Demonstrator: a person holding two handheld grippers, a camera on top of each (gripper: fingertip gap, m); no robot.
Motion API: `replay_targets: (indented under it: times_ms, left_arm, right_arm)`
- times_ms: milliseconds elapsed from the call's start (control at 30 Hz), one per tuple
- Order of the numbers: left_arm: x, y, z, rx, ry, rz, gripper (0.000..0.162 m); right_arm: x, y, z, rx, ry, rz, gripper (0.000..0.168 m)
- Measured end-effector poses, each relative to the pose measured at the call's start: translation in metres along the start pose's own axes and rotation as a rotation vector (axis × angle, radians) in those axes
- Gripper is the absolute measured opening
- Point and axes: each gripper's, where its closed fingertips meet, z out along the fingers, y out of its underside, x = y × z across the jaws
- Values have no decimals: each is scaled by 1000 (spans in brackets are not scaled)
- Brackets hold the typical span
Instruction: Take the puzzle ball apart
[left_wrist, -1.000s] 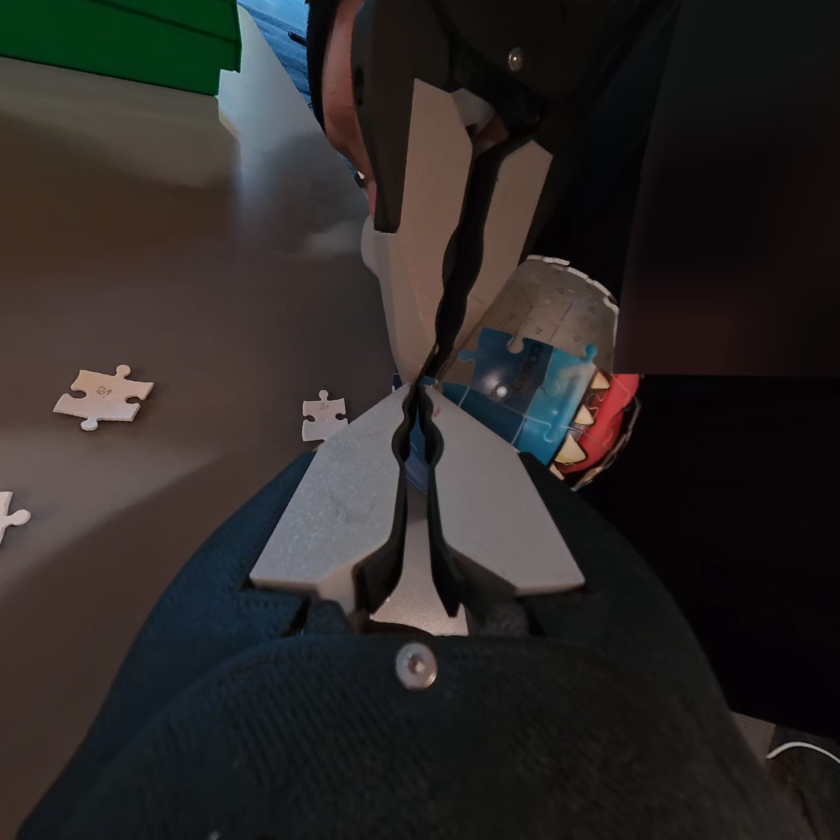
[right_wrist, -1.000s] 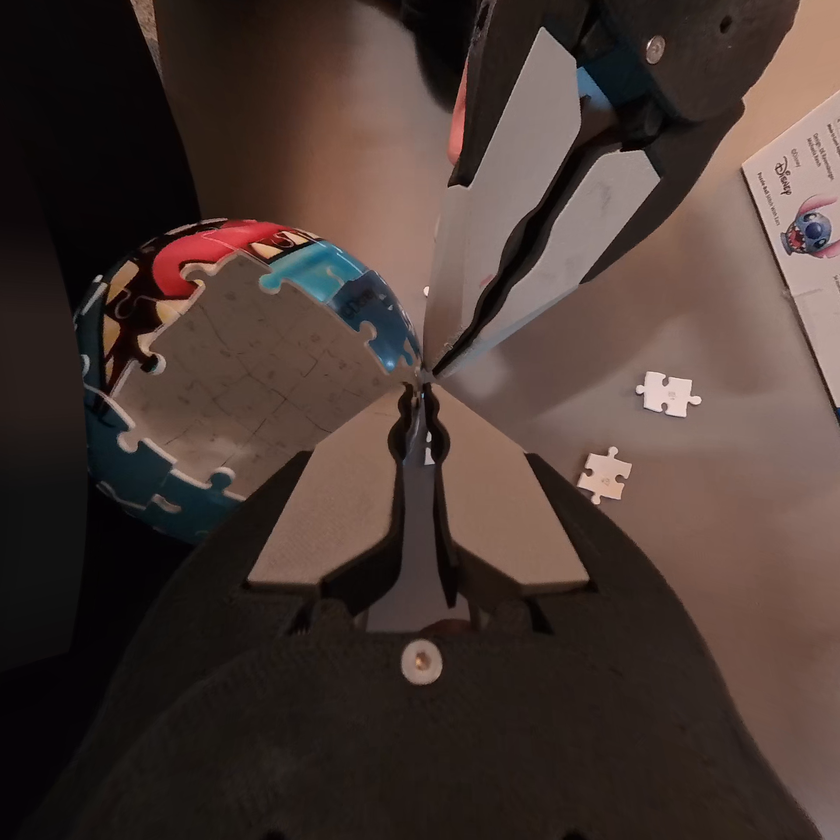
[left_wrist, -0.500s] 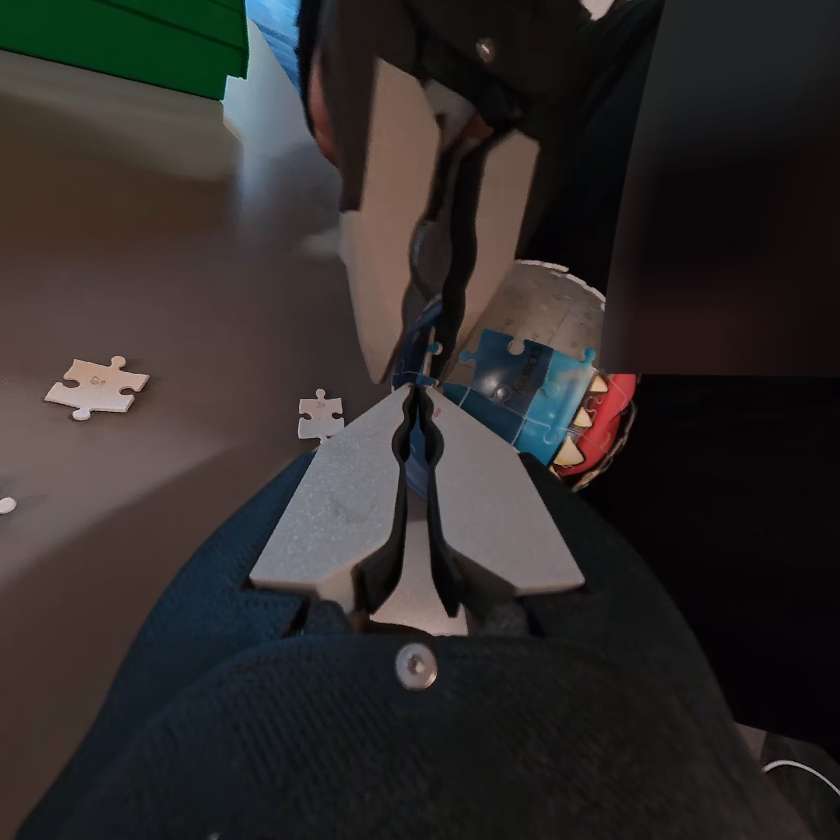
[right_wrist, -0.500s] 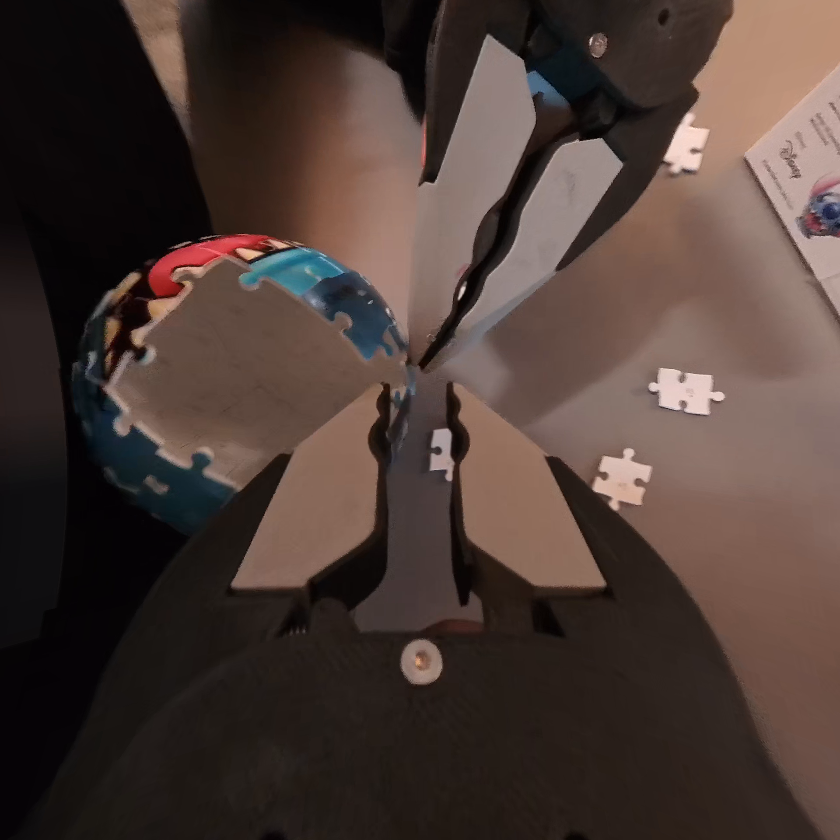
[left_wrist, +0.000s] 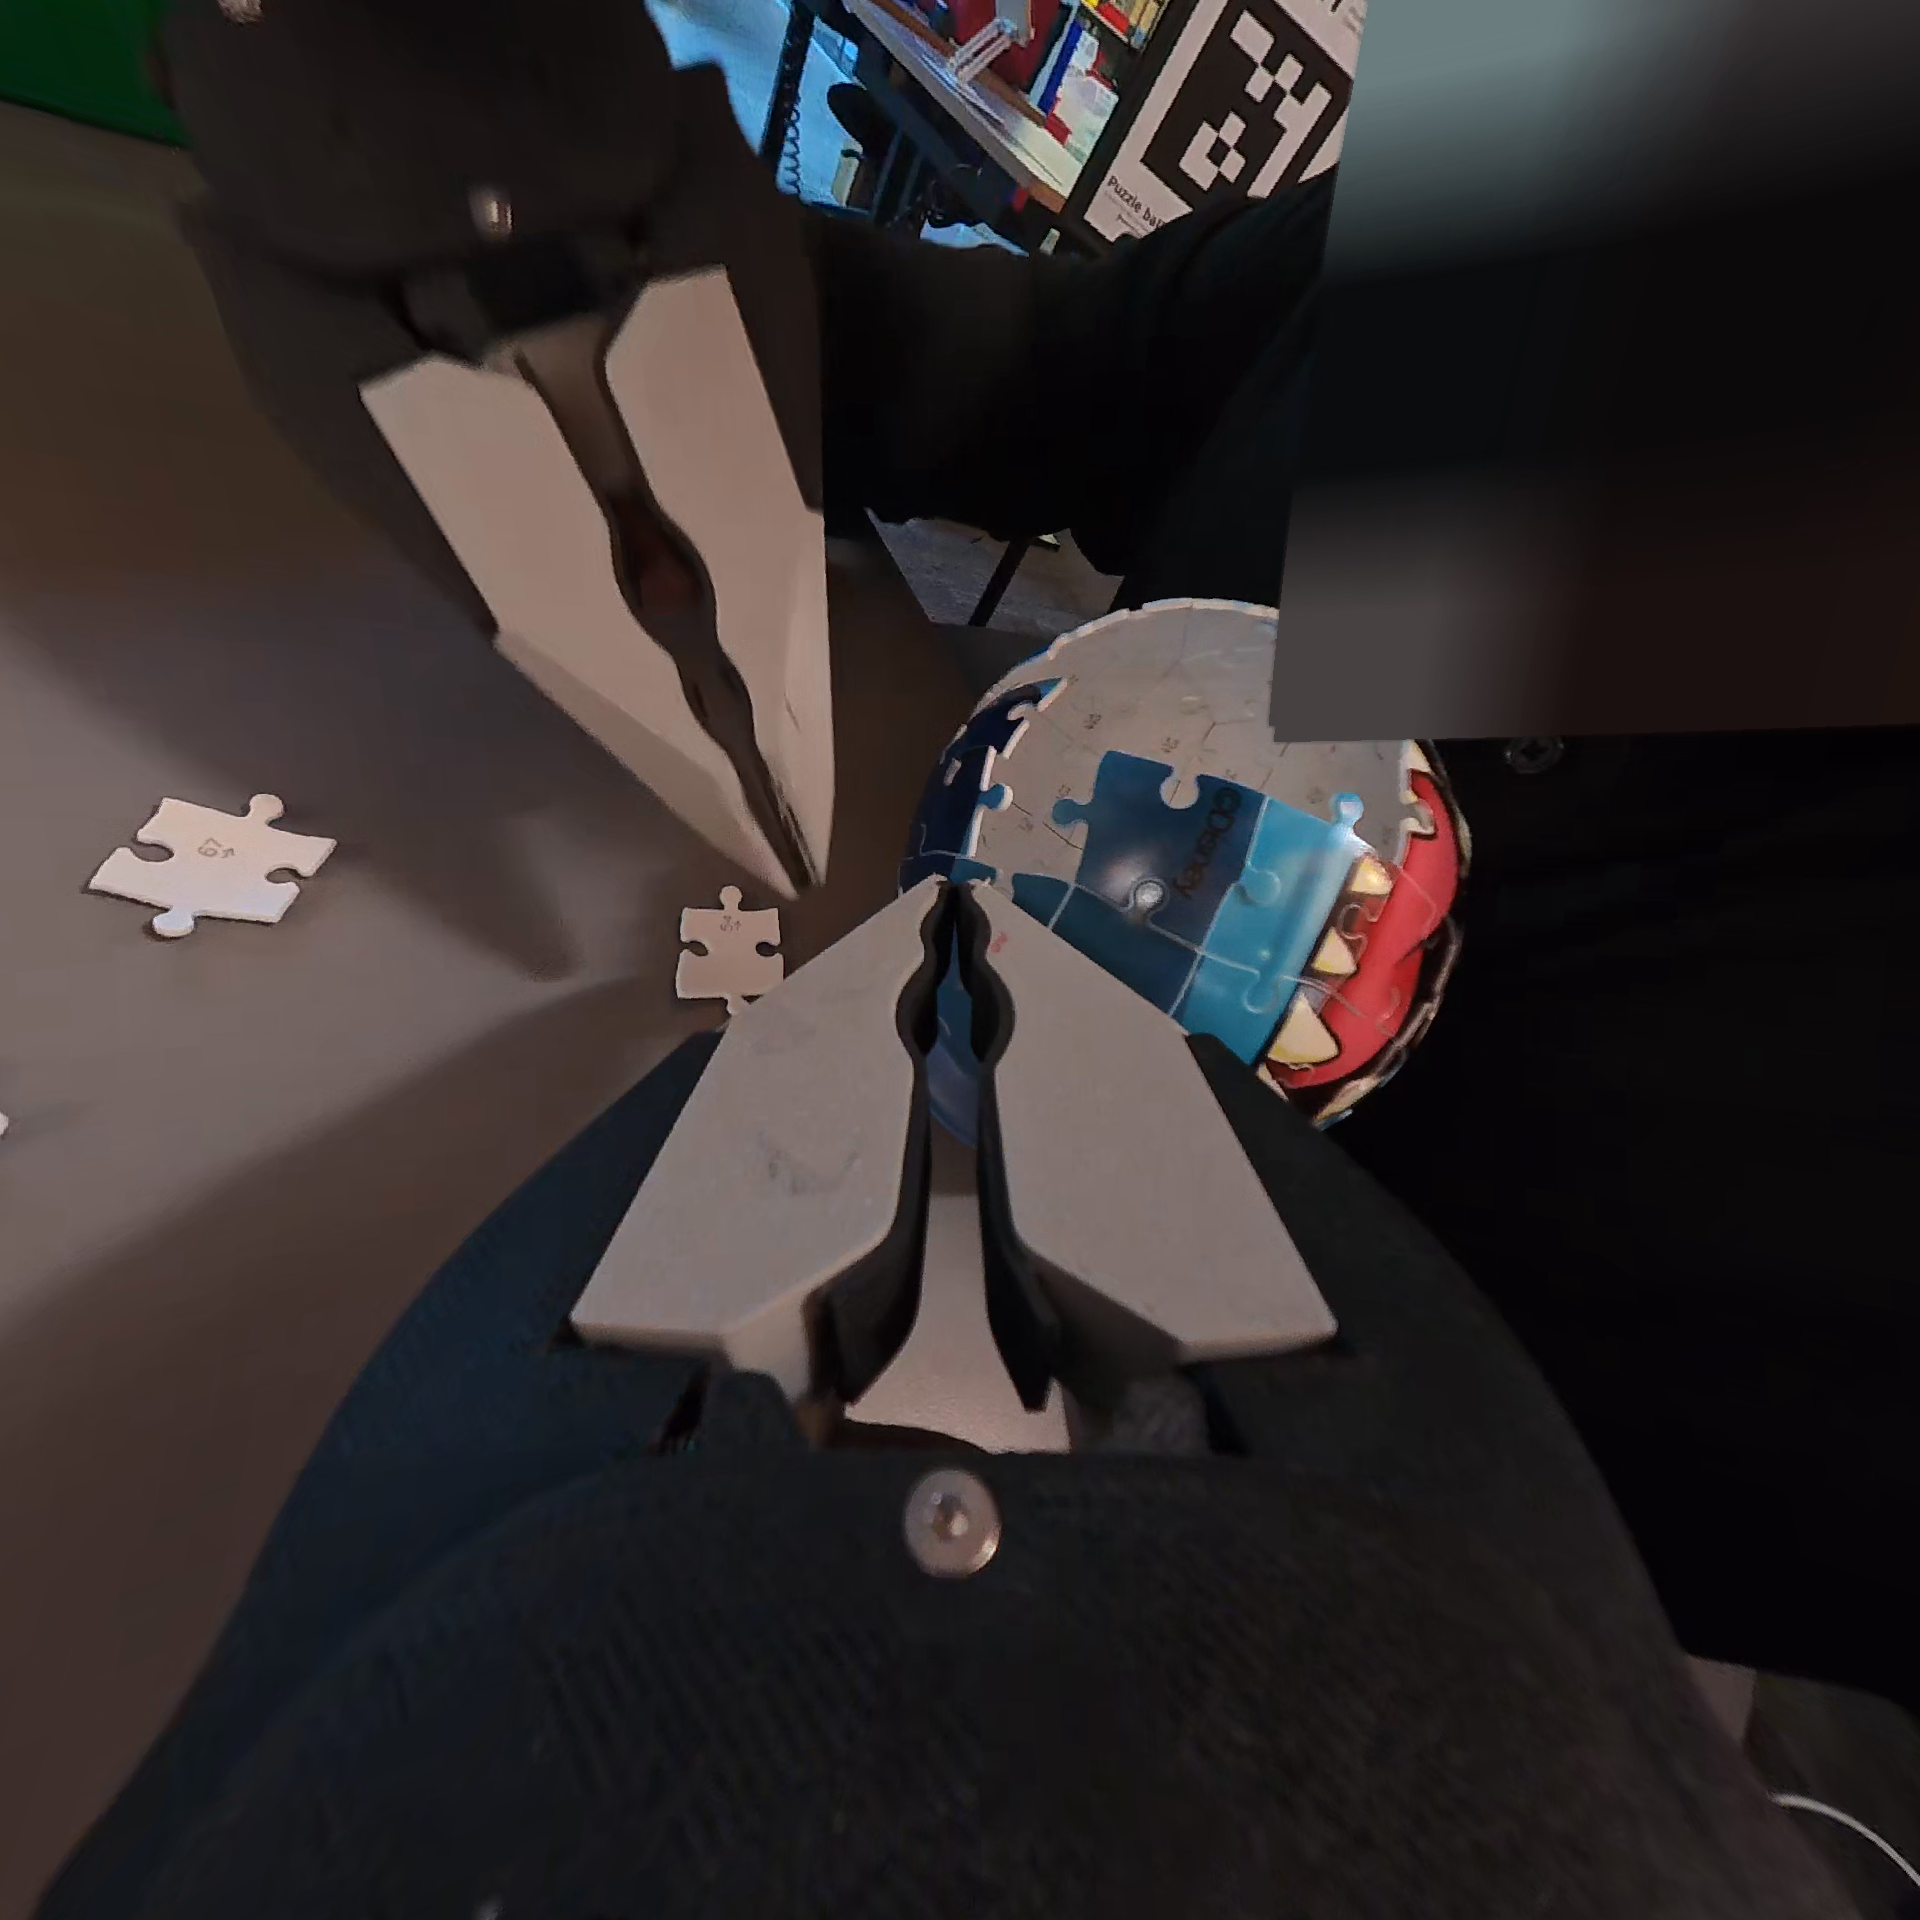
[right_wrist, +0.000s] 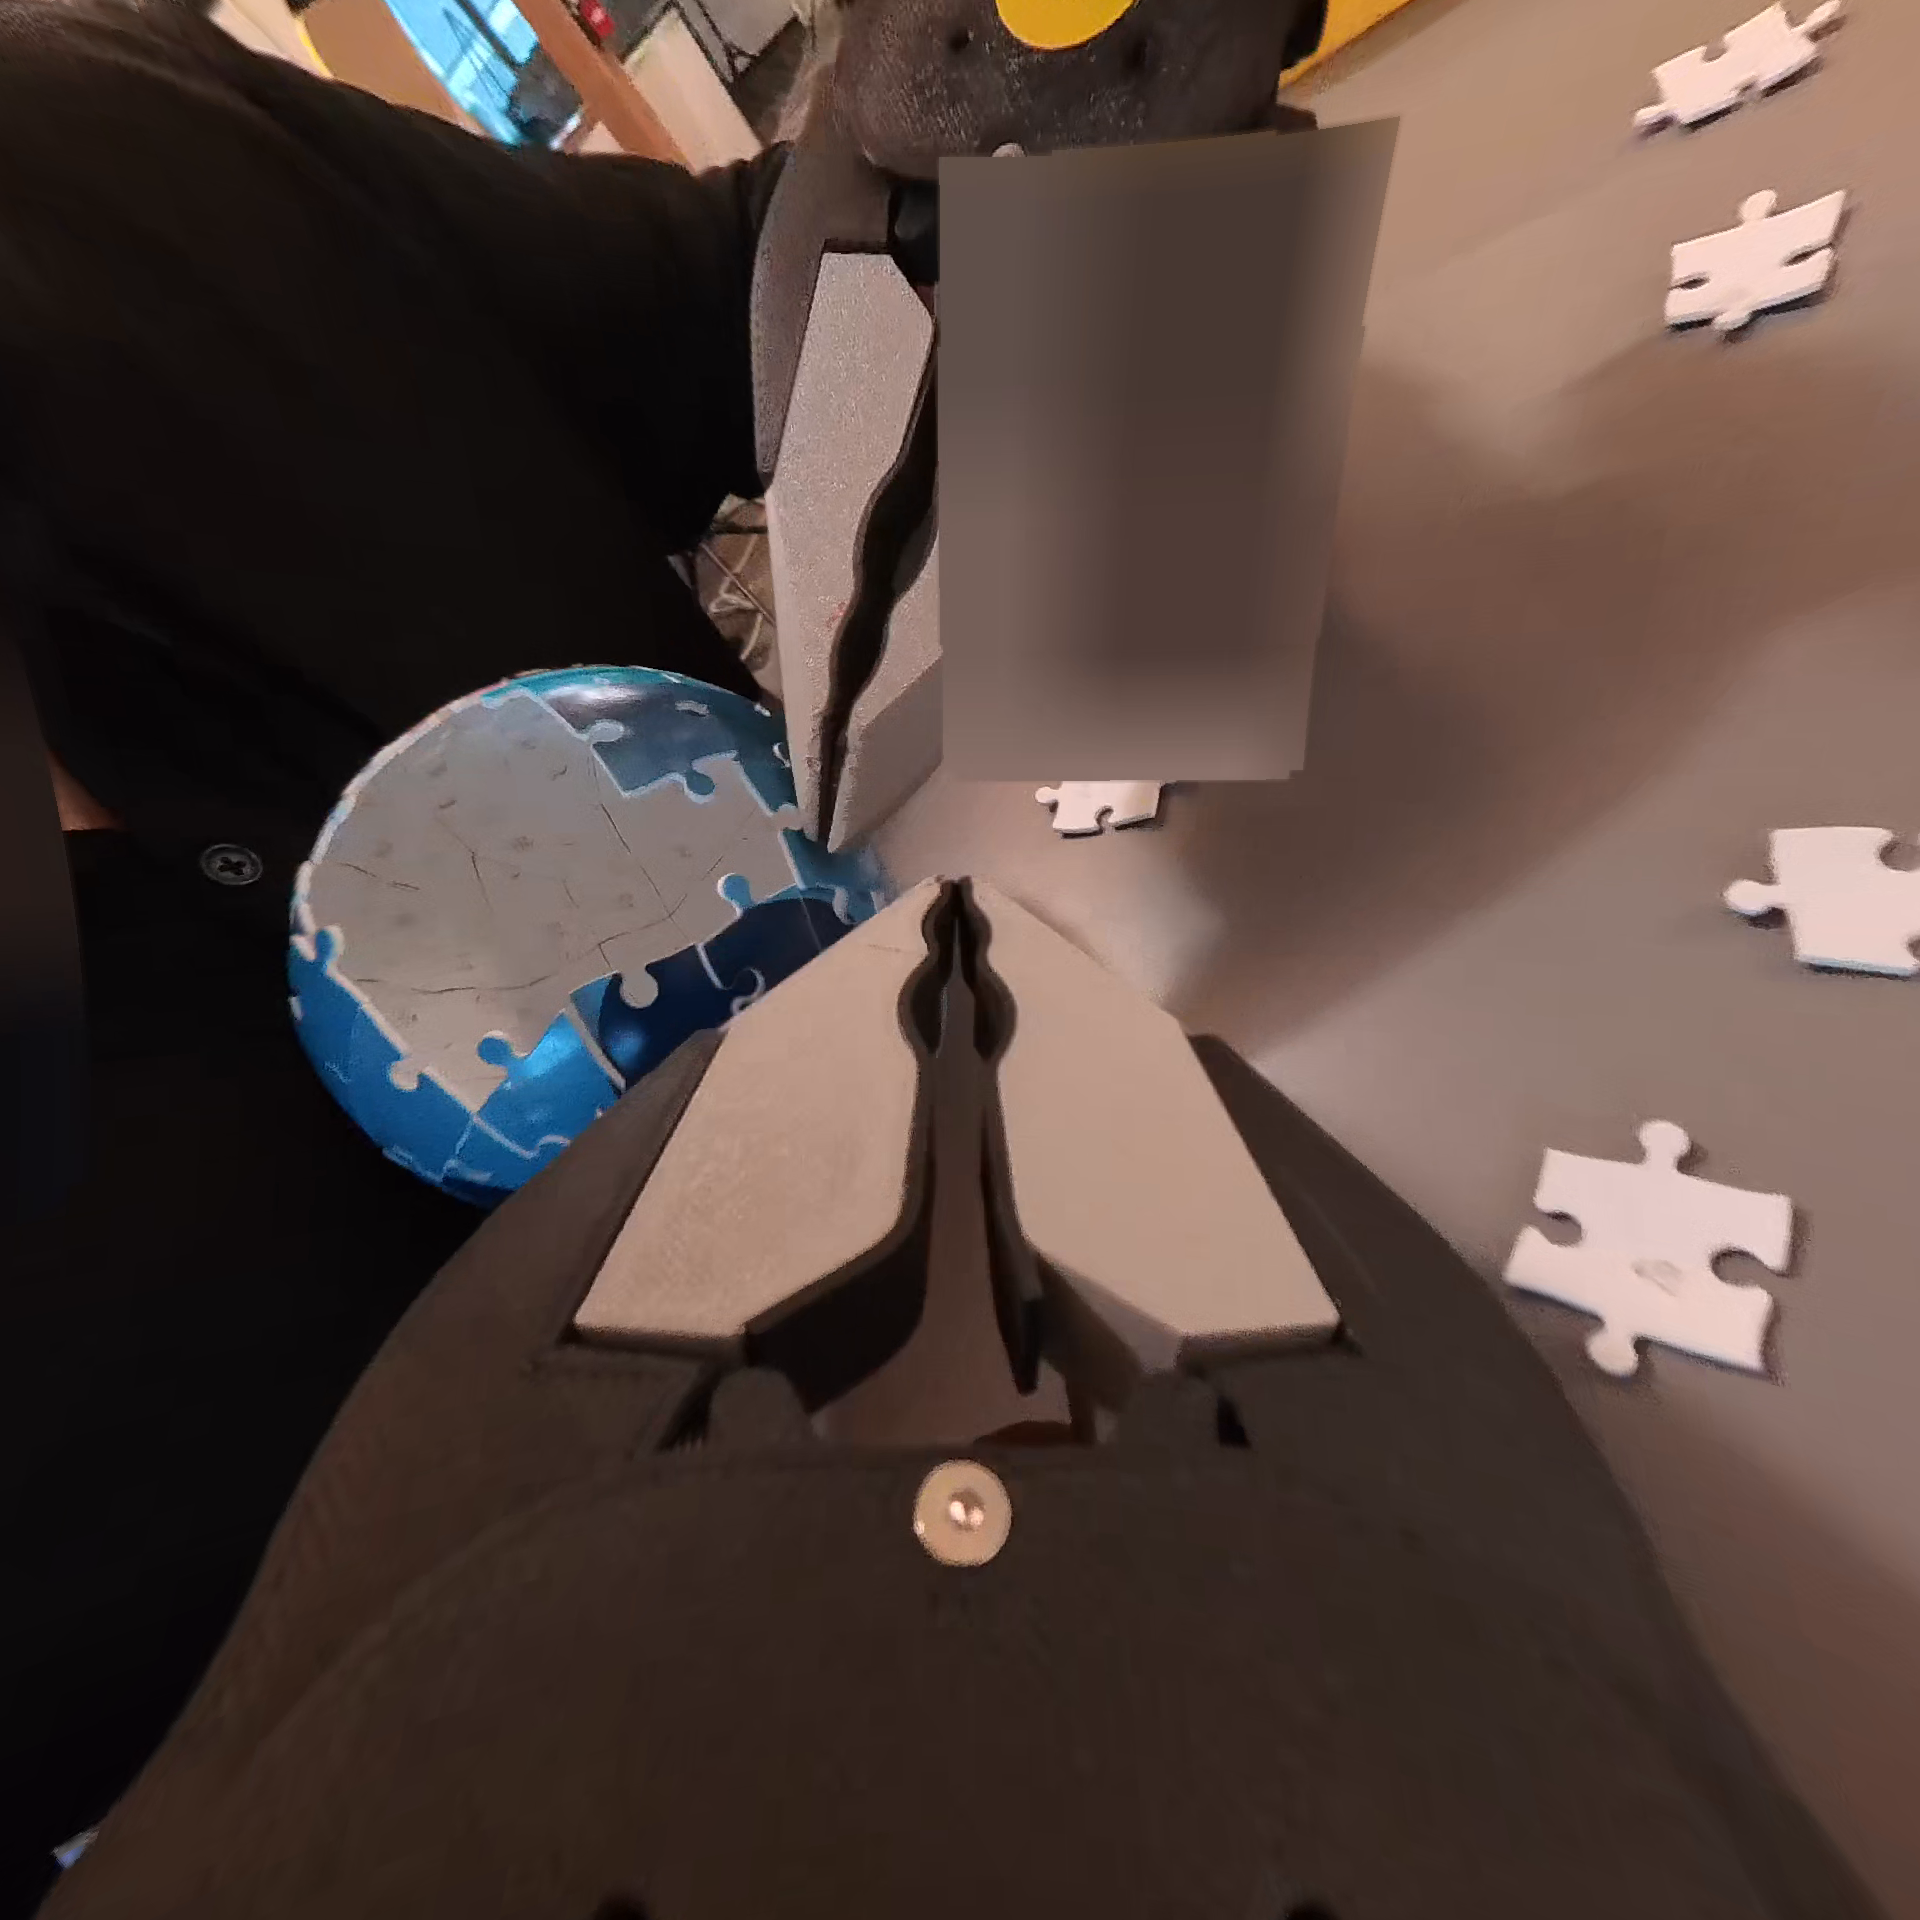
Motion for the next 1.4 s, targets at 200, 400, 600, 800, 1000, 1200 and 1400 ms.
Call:
replay_targets:
  times_ms: [200,400,600,800,1000,1200,1400]
  left_arm:
    - [1,1,0,4,-13,-2,0]
    - [2,1,-1,3,-17,1,0]
    - [3,1,-1,6,-11,1,0]
    - [3,-1,-2,16,-14,3,0]
    - [2,-3,-6,25,-23,0,0]
    - [2,-3,-6,28,-24,-2,0]
    - [3,-2,-7,25,-33,7,0]
  right_arm:
    - [-5,8,13,-24,-55,12,0]
    - [-13,14,22,-34,-131,36,0]
    - [-15,13,25,-16,-157,41,0]
    - [-17,6,20,2,-149,5,0]
    - [1,10,14,-30,-32,-18,0]
    - [-5,5,12,-31,7,-70,0]
    - [-12,9,22,-52,-52,-64,0]
